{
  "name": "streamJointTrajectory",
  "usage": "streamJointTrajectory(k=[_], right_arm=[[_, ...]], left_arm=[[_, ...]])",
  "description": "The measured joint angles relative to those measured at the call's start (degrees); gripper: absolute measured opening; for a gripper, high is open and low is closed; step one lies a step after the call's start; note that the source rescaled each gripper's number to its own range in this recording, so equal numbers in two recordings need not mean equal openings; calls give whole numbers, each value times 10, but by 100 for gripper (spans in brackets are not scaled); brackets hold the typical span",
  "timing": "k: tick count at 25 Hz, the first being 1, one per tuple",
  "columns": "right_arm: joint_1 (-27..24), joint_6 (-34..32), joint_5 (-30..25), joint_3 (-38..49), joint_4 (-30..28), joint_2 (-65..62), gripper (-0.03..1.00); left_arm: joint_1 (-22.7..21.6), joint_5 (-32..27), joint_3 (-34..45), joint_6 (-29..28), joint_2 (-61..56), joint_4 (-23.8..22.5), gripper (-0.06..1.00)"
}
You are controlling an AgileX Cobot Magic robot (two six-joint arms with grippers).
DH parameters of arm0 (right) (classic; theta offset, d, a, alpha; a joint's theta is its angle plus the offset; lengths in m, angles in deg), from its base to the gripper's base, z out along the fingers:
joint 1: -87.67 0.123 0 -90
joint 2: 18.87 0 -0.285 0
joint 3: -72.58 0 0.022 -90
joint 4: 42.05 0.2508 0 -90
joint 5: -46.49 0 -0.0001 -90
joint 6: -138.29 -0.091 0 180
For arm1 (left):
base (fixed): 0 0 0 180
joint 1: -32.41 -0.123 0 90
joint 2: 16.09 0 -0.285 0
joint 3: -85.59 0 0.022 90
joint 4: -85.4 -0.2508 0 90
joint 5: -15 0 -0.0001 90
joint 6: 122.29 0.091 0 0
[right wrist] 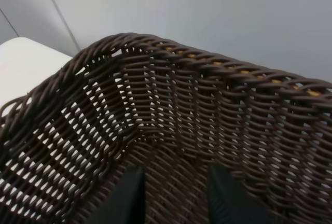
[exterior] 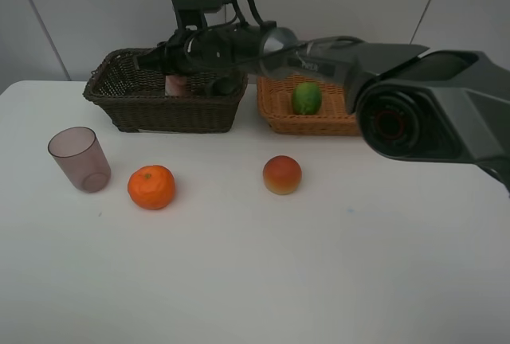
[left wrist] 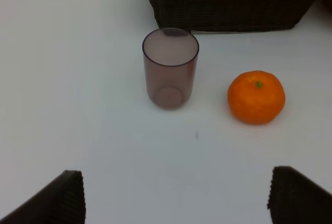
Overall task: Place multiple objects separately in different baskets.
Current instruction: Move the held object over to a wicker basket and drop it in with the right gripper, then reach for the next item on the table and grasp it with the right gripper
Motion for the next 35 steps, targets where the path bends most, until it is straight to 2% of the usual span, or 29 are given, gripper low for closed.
streamJointTrajectory(k=[2, 4, 9, 10, 12, 15, 18, 21, 28, 30, 35], right_arm=[[0, 0, 0, 0, 0, 0, 1], [0, 0, 0, 0, 1, 0, 11], [0, 0, -1, 0, 2, -1, 63], [0, 0, -3, 0, 2, -2, 70], [0, 0, -14, 0, 2, -7, 77], [0, 0, -55, 0, 2, -27, 79], [0, 0, -125, 0, -6, -59, 81], [0, 0, -230, 0, -25, -96, 81], [0, 5, -538, -4, -48, -145, 81], [0, 16, -577, -4, -48, -146, 81], [1, 17, -588, 52, -42, -168, 81]], left_arm=[[0, 0, 0, 0, 0, 0, 92], [0, 0, 0, 0, 0, 0, 92], [0, 0, 0, 0, 0, 0, 92], [0, 0, 0, 0, 0, 0, 92], [0, 0, 0, 0, 0, 0, 92], [0, 0, 0, 0, 0, 0, 92], [0, 0, 0, 0, 0, 0, 92], [0, 0, 0, 0, 0, 0, 92], [0, 0, 0, 0, 0, 0, 92], [0, 0, 0, 0, 0, 0, 92], [0, 0, 0, 0, 0, 0, 92]])
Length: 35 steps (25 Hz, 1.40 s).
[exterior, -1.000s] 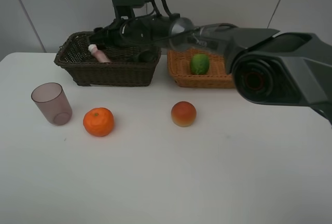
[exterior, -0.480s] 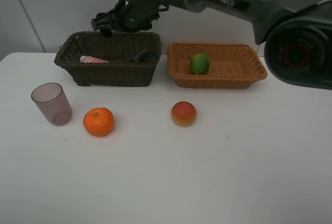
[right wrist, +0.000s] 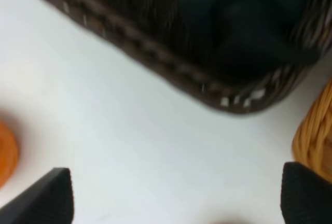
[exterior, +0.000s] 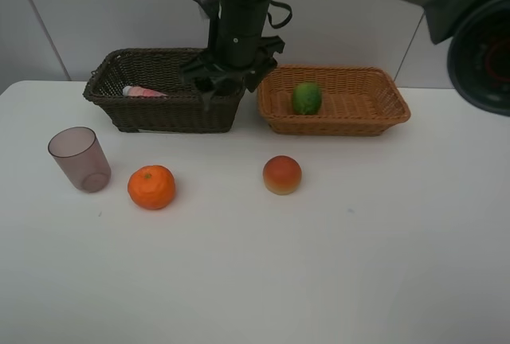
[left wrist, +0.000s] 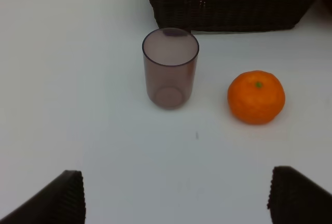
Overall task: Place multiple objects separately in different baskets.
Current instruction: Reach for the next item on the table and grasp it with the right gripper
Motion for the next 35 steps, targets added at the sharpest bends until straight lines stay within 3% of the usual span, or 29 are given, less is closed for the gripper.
streamJointTrajectory(k=[6, 16, 23, 35], right_arm=[[1, -43, 14, 142, 0, -49, 81], [-16, -178, 166, 372, -7, -134, 81], [-41, -232, 216, 401, -14, -135, 84], [-58, -241, 243, 405, -14, -117, 87]], left_arm=[[0, 0, 0, 0, 0, 0, 92], [0, 0, 0, 0, 0, 0, 92], [0, 0, 0, 0, 0, 0, 92], [0, 0, 0, 0, 0, 0, 92]])
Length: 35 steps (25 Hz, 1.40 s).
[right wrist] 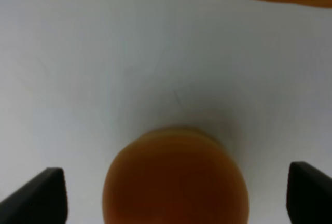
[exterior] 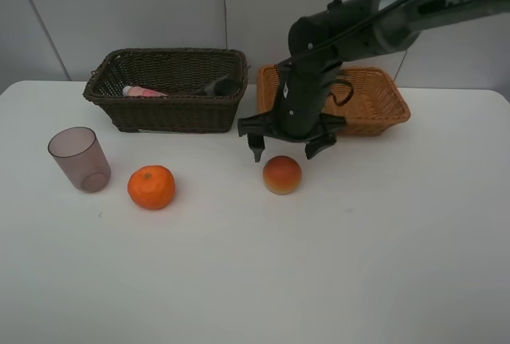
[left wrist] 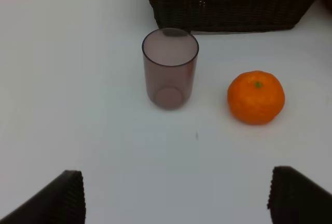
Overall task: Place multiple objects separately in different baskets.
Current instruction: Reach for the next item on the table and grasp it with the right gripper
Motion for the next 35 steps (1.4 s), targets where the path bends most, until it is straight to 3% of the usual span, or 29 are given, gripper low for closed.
streamJointTrajectory(k=[25, 28, 31, 35], right_arm=[[0, 12, 11, 3, 2, 46, 87], [0, 15, 10, 3, 7, 49, 75], [0, 16, 9, 4, 8, 50, 50], [0, 16, 9, 4, 8, 50, 50]], left_arm=[[0, 0, 0, 0, 0, 0, 92], [0, 0, 0, 0, 0, 0, 92], [0, 0, 0, 0, 0, 0, 92], [0, 0, 0, 0, 0, 0, 92]])
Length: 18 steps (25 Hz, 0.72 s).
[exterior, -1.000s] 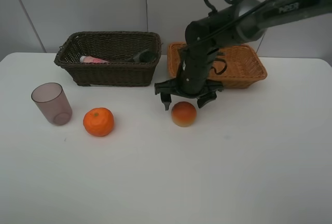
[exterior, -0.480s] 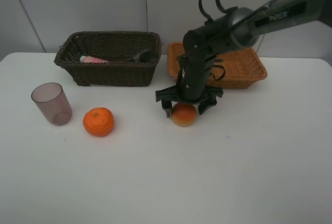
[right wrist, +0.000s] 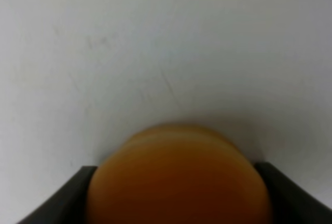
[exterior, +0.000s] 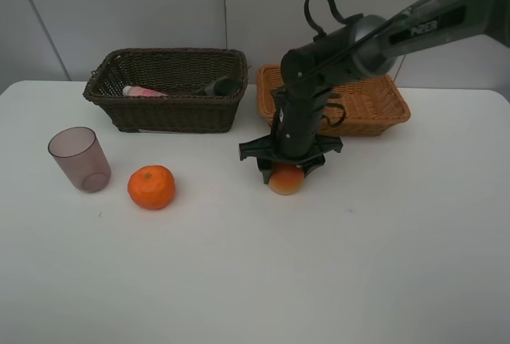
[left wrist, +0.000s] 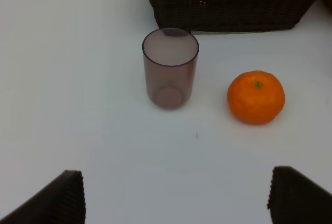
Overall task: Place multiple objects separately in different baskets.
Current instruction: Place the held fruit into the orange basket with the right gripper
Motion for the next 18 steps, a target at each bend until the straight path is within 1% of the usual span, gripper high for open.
streamJointTrajectory(k=[14, 18], right_arm=[[0, 0, 0, 0, 1, 0, 50], [0, 5, -16, 0, 1, -5, 50]], left_arm=[[0, 0, 0, 0, 0, 0, 92], [0, 0, 0, 0, 0, 0, 92]])
